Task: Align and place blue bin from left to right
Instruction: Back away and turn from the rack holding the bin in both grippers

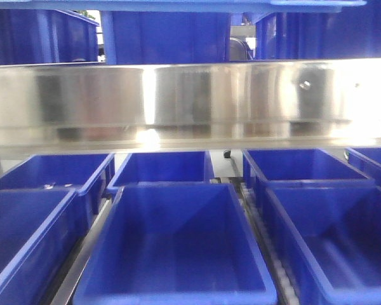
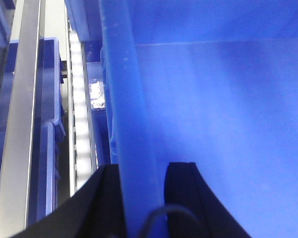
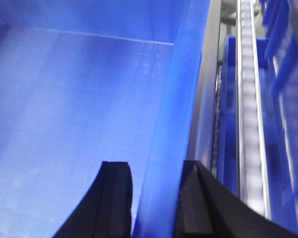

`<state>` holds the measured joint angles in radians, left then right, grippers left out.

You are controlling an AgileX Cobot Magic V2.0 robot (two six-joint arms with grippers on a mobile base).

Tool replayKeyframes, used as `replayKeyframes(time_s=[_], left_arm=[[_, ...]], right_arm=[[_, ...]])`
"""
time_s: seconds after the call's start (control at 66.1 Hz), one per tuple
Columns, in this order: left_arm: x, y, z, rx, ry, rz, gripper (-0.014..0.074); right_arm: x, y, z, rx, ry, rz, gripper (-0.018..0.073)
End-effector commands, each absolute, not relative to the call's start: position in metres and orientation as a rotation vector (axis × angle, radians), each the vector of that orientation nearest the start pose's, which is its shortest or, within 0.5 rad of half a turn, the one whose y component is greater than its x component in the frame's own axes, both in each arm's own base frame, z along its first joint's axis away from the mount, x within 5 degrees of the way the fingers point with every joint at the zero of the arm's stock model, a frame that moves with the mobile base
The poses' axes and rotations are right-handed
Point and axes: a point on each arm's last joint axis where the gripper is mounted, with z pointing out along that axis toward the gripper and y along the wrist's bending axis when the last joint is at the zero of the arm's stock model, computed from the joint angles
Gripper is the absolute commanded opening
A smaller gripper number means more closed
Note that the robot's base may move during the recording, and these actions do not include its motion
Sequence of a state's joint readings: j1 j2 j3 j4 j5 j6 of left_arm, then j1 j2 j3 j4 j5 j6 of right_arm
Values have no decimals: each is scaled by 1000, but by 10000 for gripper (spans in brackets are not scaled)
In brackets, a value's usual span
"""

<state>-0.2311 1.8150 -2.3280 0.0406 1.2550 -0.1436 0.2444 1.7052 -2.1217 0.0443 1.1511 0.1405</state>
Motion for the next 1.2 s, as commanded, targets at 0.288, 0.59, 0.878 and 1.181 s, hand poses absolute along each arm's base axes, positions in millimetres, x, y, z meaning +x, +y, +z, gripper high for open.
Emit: replayKeyframes(time_s=[0.288, 0.59, 0.878, 1.181], left_arm=[[363, -84, 520, 90, 1985, -204, -111], [363, -84, 520, 90, 1985, -207, -111], [363, -84, 520, 90, 1985, -205, -111], [363, -84, 520, 90, 1985, -205, -111]], right_arm=[[337, 87, 504, -138, 2112, 268, -67], [337, 87, 504, -138, 2112, 268, -67], [337, 87, 504, -138, 2112, 268, -67], [337, 87, 504, -138, 2112, 268, -67]])
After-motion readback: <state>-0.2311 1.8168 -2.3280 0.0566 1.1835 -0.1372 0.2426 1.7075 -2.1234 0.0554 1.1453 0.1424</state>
